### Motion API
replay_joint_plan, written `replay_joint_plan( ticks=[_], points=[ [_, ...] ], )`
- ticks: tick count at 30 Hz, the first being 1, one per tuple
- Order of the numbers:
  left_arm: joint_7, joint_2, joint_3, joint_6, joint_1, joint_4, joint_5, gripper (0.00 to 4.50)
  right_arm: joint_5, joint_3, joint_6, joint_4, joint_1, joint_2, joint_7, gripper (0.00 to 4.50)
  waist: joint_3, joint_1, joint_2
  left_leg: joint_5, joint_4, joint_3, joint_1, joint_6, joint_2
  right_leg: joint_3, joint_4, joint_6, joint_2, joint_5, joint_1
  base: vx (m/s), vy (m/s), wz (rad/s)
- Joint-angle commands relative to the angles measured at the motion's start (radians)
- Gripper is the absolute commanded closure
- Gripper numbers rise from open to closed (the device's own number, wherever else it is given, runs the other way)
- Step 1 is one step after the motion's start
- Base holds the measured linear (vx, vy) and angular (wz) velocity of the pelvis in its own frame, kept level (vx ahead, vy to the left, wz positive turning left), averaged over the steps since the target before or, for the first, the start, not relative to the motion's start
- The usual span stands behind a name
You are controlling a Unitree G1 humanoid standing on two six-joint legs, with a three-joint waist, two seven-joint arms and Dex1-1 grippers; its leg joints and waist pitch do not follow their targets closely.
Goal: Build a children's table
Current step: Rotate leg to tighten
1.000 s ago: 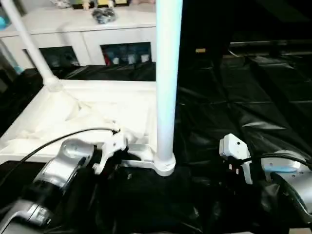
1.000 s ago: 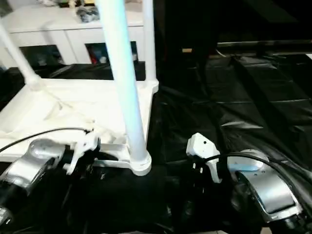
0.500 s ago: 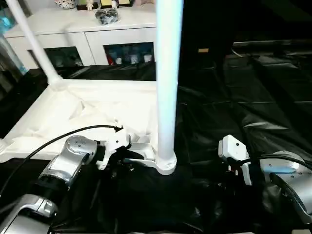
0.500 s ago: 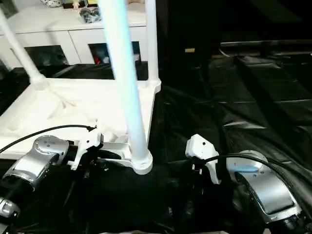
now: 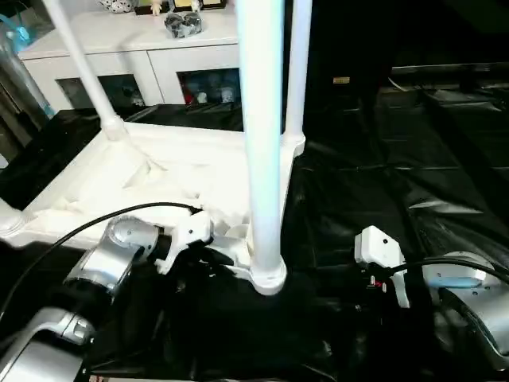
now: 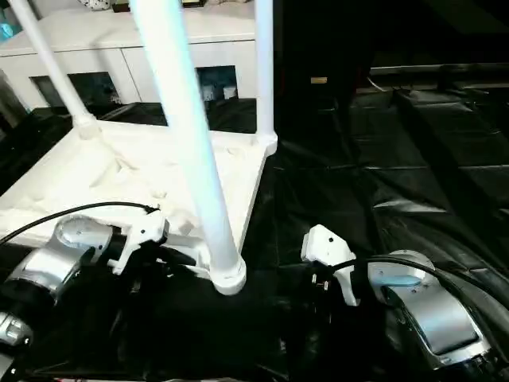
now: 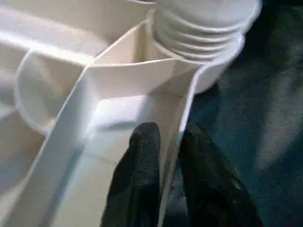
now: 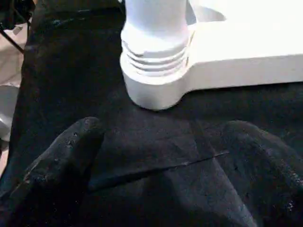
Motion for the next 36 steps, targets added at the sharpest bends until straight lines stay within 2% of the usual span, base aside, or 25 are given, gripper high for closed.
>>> replay_joint_plan(
  ticks=[1,4,5,6,7,8,9,10,11,12,13,14,15,16,17,19,21,23,27,32,33,34,36],
  points=[
    [0.005,0.002,-0.017,0.043,0.001,-0.032,0.010,4.15,-0.012,0.004,-0.031,-0.016,-0.001,0.015,-0.020,0.00,-0.056,-0.004,-0.007,-0.153,-0.098,-0.037,0.006,0.046,0.089,0.046,-0.060,-0.285,-0.087,-0.098,0.045,0.000,0.000,0.00],
    [0.083,-0.021,-0.016,0.143,0.011,-0.073,0.023,4.24,-0.022,-0.009,-0.050,0.012,-0.010,0.049,-0.067,0.00,-0.057,-0.016,-0.007,-0.138,-0.095,-0.037,0.005,0.054,0.085,0.045,-0.059,-0.300,-0.087,-0.060,0.047,0.000,0.000,0.00],
    [0.131,-0.036,-0.010,0.173,0.013,-0.080,0.032,4.31,-0.021,-0.014,-0.050,0.022,-0.013,0.060,-0.081,0.00,-0.056,-0.018,-0.006,-0.138,-0.094,-0.037,0.005,0.058,0.084,0.045,-0.060,-0.302,-0.087,-0.063,0.047,0.000,0.000,0.00],
    [0.198,-0.063,0.003,0.215,0.016,-0.090,0.042,4.40,-0.026,-0.023,-0.057,0.040,-0.018,0.075,-0.105,0.00,-0.056,-0.023,-0.012,-0.136,-0.093,-0.036,0.004,0.061,0.083,0.044,-0.062,-0.305,-0.086,-0.071,0.048,0.000,0.000,0.00],
    [0.250,-0.089,0.015,0.256,0.019,-0.102,0.045,4.47,-0.032,-0.029,-0.064,0.057,-0.022,0.088,-0.126,0.00,-0.053,-0.025,-0.010,-0.144,-0.092,-0.036,0.004,0.063,0.082,0.044,-0.067,-0.305,-0.087,-0.106,0.048,0.000,0.000,0.00],
    [0.276,-0.105,0.021,0.280,0.023,-0.114,0.045,4.49,-0.034,-0.033,-0.066,0.069,-0.025,0.095,-0.137,0.00,-0.054,-0.024,-0.014,-0.147,-0.092,-0.036,0.004,0.062,0.082,0.044,-0.070,-0.301,-0.087,-0.125,0.048,0.000,0.000,0.00],
    [0.277,-0.109,0.023,0.284,0.024,-0.116,0.047,4.49,-0.035,-0.034,-0.066,0.072,-0.026,0.096,-0.139,0.00,-0.053,-0.025,-0.013,-0.143,-0.092,-0.036,0.003,0.064,0.080,0.044,-0.071,-0.292,-0.085,-0.147,0.048,0.000,0.000,0.00],
    [0.315,-0.124,0.022,0.314,0.030,-0.134,0.064,4.49,-0.052,-0.037,-0.078,0.096,-0.035,0.104,-0.167,0.00,-0.053,-0.030,-0.023,-0.133,-0.094,-0.038,-0.004,0.068,0.080,0.043,-0.070,-0.281,-0.083,-0.151,0.053,0.000,0.000,0.00],
    [0.315,-0.124,0.022,0.314,0.030,-0.134,0.064,4.49,-0.052,-0.037,-0.078,0.096,-0.035,0.104,-0.167,0.00,-0.052,-0.032,-0.019,-0.131,-0.095,-0.039,-0.005,0.070,0.080,0.042,-0.070,-0.276,-0.083,-0.159,0.052,0.000,0.000,0.00],
    [0.325,-0.130,0.022,0.323,0.034,-0.144,0.066,4.49,-0.056,-0.038,-0.082,0.104,-0.038,0.108,-0.174,0.00,-0.053,-0.034,-0.025,-0.134,-0.092,-0.037,-0.003,0.076,0.077,0.042,-0.075,-0.266,-0.083,-0.182,0.050,0.000,0.000,0.00],
    [0.331,-0.140,0.020,0.320,0.043,-0.160,0.062,4.49,-0.059,-0.039,-0.083,0.112,-0.042,0.110,-0.180,0.00,-0.053,-0.035,-0.032,-0.122,-0.090,-0.035,-0.003,0.087,0.074,0.043,-0.077,-0.262,-0.082,-0.189,0.050,0.000,0.000,0.00],
    [0.330,-0.142,0.019,0.320,0.046,-0.167,0.059,4.49,-0.060,-0.039,-0.084,0.115,-0.043,0.111,-0.181,0.00,-0.053,-0.034,-0.027,-0.116,-0.089,-0.036,-0.004,0.090,0.075,0.043,-0.076,-0.263,-0.085,-0.194,0.050,0.000,0.000,0.00],
    [0.328,-0.147,0.017,0.320,0.052,-0.179,0.054,4.49,-0.060,-0.039,-0.085,0.118,-0.045,0.111,-0.182,0.00,-0.054,-0.034,-0.030,-0.106,-0.088,-0.035,-0.003,0.099,0.075,0.043,-0.079,-0.257,-0.084,-0.207,0.048,0.000,0.000,0.00],
    [0.319,-0.150,0.009,0.302,0.063,-0.199,0.049,4.49,-0.060,-0.037,-0.086,0.123,-0.048,0.112,-0.179,0.00,-0.054,-0.033,-0.027,-0.102,-0.089,-0.035,-0.001,0.104,0.077,0.042,-0.079,-0.257,-0.082,-0.210,0.045,0.000,0.000,0.00],
    [0.316,-0.152,0.006,0.290,0.067,-0.208,0.046,4.21,-0.060,-0.035,-0.088,0.127,-0.051,0.112,-0.178,0.00,-0.053,-0.035,-0.032,-0.102,-0.089,-0.034,-0.002,0.108,0.077,0.042,-0.080,-0.254,-0.081,-0.206,0.044,0.000,0.000,0.00],
    [0.347,-0.155,0.011,0.248,0.064,-0.211,0.050,3.93,-0.061,-0.033,-0.093,0.137,-0.063,0.111,-0.177,0.00,-0.054,-0.031,-0.027,-0.092,-0.089,-0.035,-0.001,0.117,0.078,0.041,-0.076,-0.256,-0.080,-0.184,0.042,0.000,0.000,0.00],
    [0.355,-0.154,0.012,0.253,0.063,-0.214,0.052,3.88,-0.062,-0.034,-0.095,0.140,-0.065,0.111,-0.177,0.00,-0.057,-0.026,-0.026,-0.081,-0.088,-0.035,0.001,0.121,0.080,0.042,-0.072,-0.262,-0.080,-0.155,0.042,0.000,0.000,0.00],
    [0.367,-0.149,0.018,0.239,0.061,-0.210,0.058,3.58,-0.064,-0.036,-0.100,0.144,-0.069,0.110,-0.178,0.00,-0.059,-0.024,-0.027,-0.066,-0.086,-0.034,0.001,0.127,0.080,0.042,-0.067,-0.272,-0.079,-0.110,0.042,0.000,0.000,0.00],
    [0.364,-0.142,0.040,0.200,0.057,-0.189,0.052,3.58,-0.061,-0.043,-0.102,0.143,-0.074,0.106,-0.177,0.00,-0.059,-0.022,-0.031,-0.064,-0.084,-0.033,0.000,0.133,0.078,0.041,-0.066,-0.280,-0.080,-0.087,0.044,0.000,0.000,0.00],
    [0.337,-0.131,0.055,0.183,0.065,-0.168,0.033,3.58,-0.064,-0.048,-0.112,0.158,-0.088,0.117,-0.195,0.00,-0.056,-0.023,-0.031,-0.078,-0.087,-0.033,0.000,0.125,0.079,0.041,-0.067,-0.278,-0.081,-0.112,0.044,0.000,0.000,0.00],
    [0.337,-0.130,0.056,0.173,0.065,-0.162,0.030,3.74,-0.064,-0.047,-0.113,0.163,-0.092,0.121,-0.198,0.00,-0.056,-0.025,-0.034,-0.085,-0.088,-0.033,0.000,0.122,0.079,0.041,-0.068,-0.277,-0.080,-0.119,0.044,0.000,0.000,0.00],
    [0.334,-0.131,0.058,0.178,0.069,-0.152,0.021,3.95,-0.060,-0.049,-0.119,0.181,-0.102,0.141,-0.213,0.00,-0.056,-0.026,-0.030,-0.088,-0.088,-0.033,0.001,0.118,0.078,0.041,-0.067,-0.280,-0.081,-0.124,0.042,0.000,0.000,0.00],
    [0.324,-0.129,0.056,0.178,0.075,-0.150,0.016,3.97,-0.062,-0.049,-0.125,0.206,-0.116,0.162,-0.233,0.00,-0.055,-0.028,-0.031,-0.100,-0.090,-0.032,0.000,0.110,0.078,0.041,-0.070,-0.281,-0.080,-0.140,0.042,0.000,0.000,0.00]
  ],
)
